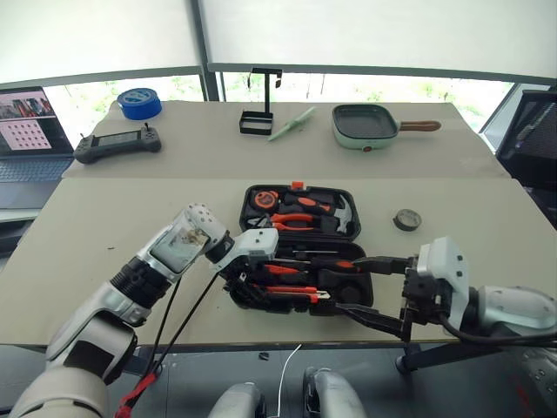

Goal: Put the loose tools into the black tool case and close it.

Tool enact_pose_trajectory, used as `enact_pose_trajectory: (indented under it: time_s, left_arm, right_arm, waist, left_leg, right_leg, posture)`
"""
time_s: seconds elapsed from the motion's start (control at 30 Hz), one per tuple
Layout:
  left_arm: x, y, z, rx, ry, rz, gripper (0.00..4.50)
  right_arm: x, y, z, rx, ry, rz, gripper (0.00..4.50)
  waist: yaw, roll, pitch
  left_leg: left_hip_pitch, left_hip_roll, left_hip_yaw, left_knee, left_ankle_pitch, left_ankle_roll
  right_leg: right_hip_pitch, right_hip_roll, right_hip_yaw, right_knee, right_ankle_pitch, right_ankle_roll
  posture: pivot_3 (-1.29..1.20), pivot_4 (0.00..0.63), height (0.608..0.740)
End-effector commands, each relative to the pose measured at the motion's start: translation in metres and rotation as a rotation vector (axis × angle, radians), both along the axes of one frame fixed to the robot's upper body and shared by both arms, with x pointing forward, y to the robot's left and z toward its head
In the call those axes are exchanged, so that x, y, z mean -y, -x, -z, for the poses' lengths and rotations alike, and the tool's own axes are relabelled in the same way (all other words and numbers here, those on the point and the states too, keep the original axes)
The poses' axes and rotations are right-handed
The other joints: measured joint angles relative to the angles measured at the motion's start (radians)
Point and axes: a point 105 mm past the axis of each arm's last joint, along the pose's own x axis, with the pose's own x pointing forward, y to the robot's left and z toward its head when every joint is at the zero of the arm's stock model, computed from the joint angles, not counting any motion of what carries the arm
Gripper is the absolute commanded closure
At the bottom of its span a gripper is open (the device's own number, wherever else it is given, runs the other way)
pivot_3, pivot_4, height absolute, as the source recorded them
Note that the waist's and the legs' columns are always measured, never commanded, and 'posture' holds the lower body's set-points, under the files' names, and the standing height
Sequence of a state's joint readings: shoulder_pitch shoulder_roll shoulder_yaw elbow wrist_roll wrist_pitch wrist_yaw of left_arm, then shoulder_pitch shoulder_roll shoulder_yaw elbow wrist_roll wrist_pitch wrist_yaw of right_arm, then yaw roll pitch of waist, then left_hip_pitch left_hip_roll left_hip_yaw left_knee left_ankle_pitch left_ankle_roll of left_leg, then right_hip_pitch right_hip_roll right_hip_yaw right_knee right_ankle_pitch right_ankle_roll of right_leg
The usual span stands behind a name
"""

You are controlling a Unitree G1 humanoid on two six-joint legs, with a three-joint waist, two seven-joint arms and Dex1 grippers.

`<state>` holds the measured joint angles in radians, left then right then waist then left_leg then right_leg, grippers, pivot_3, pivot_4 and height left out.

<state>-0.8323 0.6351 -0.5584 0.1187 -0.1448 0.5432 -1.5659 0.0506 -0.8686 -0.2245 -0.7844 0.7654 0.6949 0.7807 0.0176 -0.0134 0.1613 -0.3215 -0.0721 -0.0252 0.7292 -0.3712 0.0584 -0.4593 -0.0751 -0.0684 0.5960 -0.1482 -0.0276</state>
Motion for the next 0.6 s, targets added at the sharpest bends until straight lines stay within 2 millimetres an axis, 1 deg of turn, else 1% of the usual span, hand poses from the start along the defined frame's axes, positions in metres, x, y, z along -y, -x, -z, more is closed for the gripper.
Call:
enact_pose_trajectory:
  time_s: [0.03,0.07,0.13,0.17,0.27,0.37,0.47,0.5,0.6]
  left_arm:
    - [0.006,0.002,-0.023,0.014,0.076,0.022,0.21]
    - [0.007,0.004,-0.032,0.016,0.114,0.025,0.05]
    - [0.007,0.011,-0.044,0.018,0.159,0.034,0.01]
    - [0.007,0.013,-0.045,0.025,0.163,0.029,0.01]
    - [0.005,0.009,-0.041,0.083,0.160,-0.004,0.01]
    - [-0.001,0.005,-0.033,0.108,0.142,-0.021,0.75]
    - [-0.004,0.002,-0.026,0.146,0.119,-0.010,1.92]
    - [-0.004,0.001,-0.024,0.153,0.115,-0.009,2.16]
    - [-0.003,0.001,-0.022,0.155,0.117,-0.001,3.31]
  right_arm:
    - [-0.004,-0.001,-0.009,0.062,-0.010,-0.013,0.00]
    - [-0.005,-0.001,-0.008,0.060,-0.012,-0.018,0.00]
    - [-0.005,0.000,-0.007,0.058,-0.012,-0.026,0.00]
    - [-0.005,-0.001,-0.007,0.057,-0.012,-0.028,0.00]
    - [-0.005,-0.001,-0.007,0.054,-0.009,-0.034,0.00]
    - [-0.004,-0.002,-0.006,0.051,0.006,-0.046,0.00]
    - [-0.002,-0.005,-0.006,0.053,0.017,-0.048,0.00]
    - [-0.002,-0.005,-0.006,0.054,0.018,-0.048,0.00]
    - [-0.002,-0.005,-0.006,0.054,0.020,-0.049,0.00]
  waist:
    - [0.002,0.000,0.000]
    - [0.003,0.000,0.000]
    - [0.004,0.000,0.000]
    - [0.003,0.000,0.000]
    - [0.001,0.000,0.000]
    - [0.001,0.000,0.000]
    - [0.003,0.000,0.000]
    - [0.004,0.000,0.000]
    - [0.005,0.000,0.000]
  left_leg:
    - [0.000,0.000,0.000,0.000,0.000,0.000]
    - [0.000,0.000,0.000,0.000,0.000,0.000]
    - [-0.001,0.000,0.000,0.001,0.000,0.000]
    - [-0.001,0.000,0.000,0.001,0.000,0.000]
    - [0.000,0.000,0.000,0.001,0.000,0.000]
    - [0.000,0.000,0.000,0.001,0.000,0.000]
    - [0.000,0.000,0.000,0.001,0.000,0.000]
    - [0.000,0.000,0.000,0.001,0.000,0.000]
    - [0.000,0.000,0.000,0.001,0.000,0.000]
  right_leg:
    - [0.000,0.000,0.000,0.000,0.000,0.000]
    - [0.000,0.000,0.000,0.000,0.000,0.000]
    - [0.000,0.000,0.000,0.000,0.000,0.000]
    - [0.000,0.000,0.000,0.000,0.000,0.000]
    - [0.000,0.000,0.000,0.000,0.000,0.000]
    - [0.000,0.000,0.000,0.000,0.000,0.000]
    - [0.000,0.000,0.000,0.000,0.000,0.000]
    - [0.000,0.000,0.000,0.000,0.000,0.000]
    - [0.000,0.000,0.000,0.000,0.000,0.000]
  posture:
    - [0.00,0.150,0.740]
    - [0.00,0.150,0.740]
    - [0.00,0.150,0.740]
    - [0.00,0.150,0.740]
    - [0.00,0.150,0.740]
    - [0.00,0.150,0.740]
    - [0.00,0.150,0.740]
    - [0.00,0.150,0.740]
    - [0.00,0.150,0.740]
